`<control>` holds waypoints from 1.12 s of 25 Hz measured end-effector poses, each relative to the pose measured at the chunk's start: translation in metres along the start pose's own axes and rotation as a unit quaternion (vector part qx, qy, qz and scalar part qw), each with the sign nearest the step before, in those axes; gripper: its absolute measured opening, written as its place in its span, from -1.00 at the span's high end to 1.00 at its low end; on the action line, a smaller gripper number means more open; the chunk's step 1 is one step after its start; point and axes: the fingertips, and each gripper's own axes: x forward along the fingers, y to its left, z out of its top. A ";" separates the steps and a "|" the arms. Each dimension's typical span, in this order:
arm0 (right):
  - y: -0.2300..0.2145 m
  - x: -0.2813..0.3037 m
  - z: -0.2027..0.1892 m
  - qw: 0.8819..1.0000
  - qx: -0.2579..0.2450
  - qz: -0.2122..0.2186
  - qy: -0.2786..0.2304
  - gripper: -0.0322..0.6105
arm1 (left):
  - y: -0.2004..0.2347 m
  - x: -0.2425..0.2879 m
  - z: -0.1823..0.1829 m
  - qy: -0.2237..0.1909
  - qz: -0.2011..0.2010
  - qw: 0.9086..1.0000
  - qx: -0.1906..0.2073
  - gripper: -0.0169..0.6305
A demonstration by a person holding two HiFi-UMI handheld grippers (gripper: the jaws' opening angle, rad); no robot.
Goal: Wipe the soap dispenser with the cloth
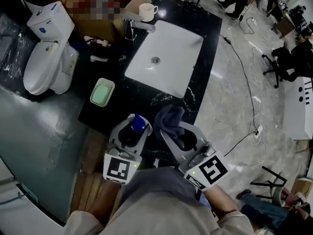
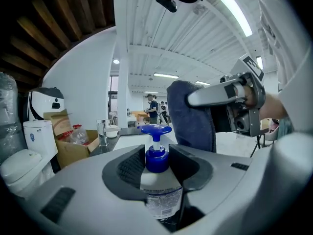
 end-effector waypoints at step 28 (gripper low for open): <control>-0.009 0.052 -0.023 0.997 0.019 0.067 0.024 0.68 | -0.002 -0.025 -0.012 0.010 -0.013 1.000 -0.012 0.51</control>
